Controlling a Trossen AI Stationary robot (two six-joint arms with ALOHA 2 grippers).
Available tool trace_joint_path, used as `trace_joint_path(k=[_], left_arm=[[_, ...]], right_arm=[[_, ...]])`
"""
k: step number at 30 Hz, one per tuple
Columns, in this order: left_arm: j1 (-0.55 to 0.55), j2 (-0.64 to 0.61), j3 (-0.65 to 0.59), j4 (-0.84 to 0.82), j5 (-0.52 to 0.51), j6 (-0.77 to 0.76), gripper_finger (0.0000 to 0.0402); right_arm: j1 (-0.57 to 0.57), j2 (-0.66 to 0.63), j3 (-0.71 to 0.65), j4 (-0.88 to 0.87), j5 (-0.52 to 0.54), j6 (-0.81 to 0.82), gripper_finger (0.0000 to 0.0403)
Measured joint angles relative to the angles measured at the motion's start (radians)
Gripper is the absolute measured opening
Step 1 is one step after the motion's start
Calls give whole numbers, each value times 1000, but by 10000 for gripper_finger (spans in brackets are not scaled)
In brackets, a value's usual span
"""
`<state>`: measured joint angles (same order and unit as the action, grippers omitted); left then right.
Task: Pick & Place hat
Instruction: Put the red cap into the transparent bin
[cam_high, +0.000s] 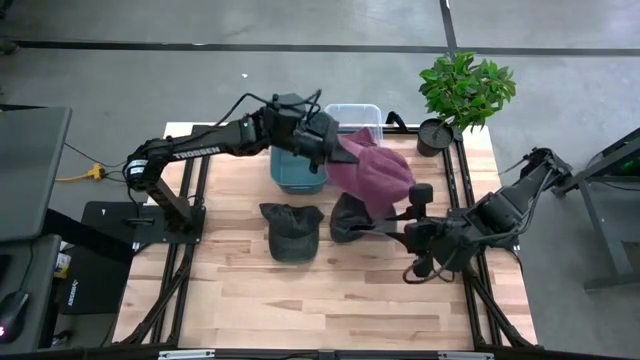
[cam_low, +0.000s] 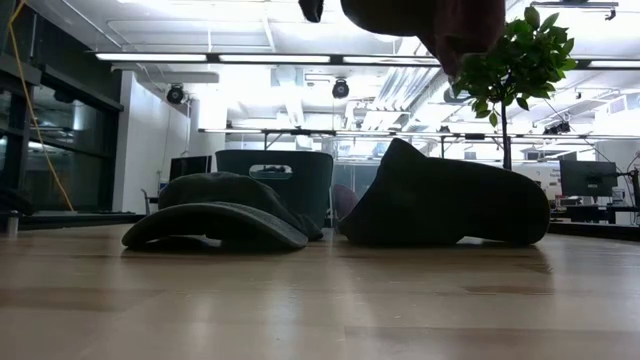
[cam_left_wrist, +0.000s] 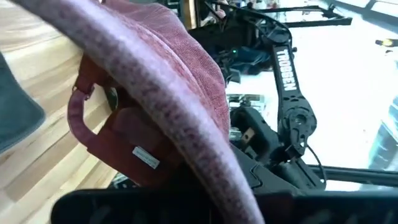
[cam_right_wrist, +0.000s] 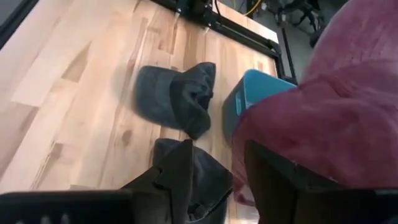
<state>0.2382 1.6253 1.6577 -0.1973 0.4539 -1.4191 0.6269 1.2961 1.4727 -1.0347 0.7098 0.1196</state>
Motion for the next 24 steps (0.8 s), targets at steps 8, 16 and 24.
trace_joint_path(k=[8,16,24], left_arm=[[12,0,0,-27,44,-6,0],[12,0,0,-40,42,-6,0],[25,0,0,-39,30,-14,0]], right_arm=[[-50,0,0,36,-82,-141,138],[-52,0,0,124,-19,-321,138],[-89,0,0,106,-50,-334,171]])
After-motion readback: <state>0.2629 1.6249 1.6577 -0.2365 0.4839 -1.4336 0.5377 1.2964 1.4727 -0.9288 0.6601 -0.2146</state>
